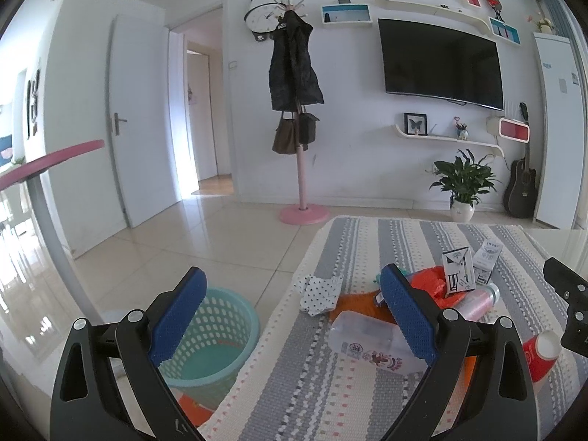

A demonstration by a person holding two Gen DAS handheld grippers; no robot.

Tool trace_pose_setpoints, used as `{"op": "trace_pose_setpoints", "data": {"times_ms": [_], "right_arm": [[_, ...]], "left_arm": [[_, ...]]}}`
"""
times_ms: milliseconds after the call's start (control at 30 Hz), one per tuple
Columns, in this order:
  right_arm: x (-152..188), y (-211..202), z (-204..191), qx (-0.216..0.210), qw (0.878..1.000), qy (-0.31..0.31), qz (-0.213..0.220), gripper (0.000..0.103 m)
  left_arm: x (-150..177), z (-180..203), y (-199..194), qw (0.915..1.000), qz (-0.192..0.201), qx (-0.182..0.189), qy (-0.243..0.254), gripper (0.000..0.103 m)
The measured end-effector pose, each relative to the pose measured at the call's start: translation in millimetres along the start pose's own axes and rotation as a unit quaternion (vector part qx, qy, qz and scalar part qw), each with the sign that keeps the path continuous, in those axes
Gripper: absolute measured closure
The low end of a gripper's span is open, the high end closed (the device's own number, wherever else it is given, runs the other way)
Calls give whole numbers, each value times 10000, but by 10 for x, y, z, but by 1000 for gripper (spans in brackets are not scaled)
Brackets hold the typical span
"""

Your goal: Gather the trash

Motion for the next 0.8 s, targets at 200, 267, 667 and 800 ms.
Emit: {"op": "trace_pose_setpoints", "data": {"times_ms": [200, 267, 667, 800], "right_arm": [[-4, -10, 5, 0, 10000, -9, 32, 8], [-4, -14, 8, -14, 10000, 7, 32, 8], [-19, -24, 6, -10, 10000, 4, 24, 8], [-21, -27, 13, -4, 10000, 13, 70, 8]], "left_arm": [[0, 1, -1, 10000, 2, 5, 0, 10], [2, 3, 1, 10000, -8, 11, 1, 10], [5, 2, -3, 10000, -20, 21, -10, 10], [6, 4, -3, 10000, -24, 22, -14, 10]]}}
Point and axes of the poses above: each gripper's, at about its wrist camera, not at the fingertips, and y roughly the way its jaws point, z to its right, x to its underside, the point moved 3 cm from there along y, roughly the way its jaws point, and after that the axes turned 3 degrees about z, right-handed, at the moved point
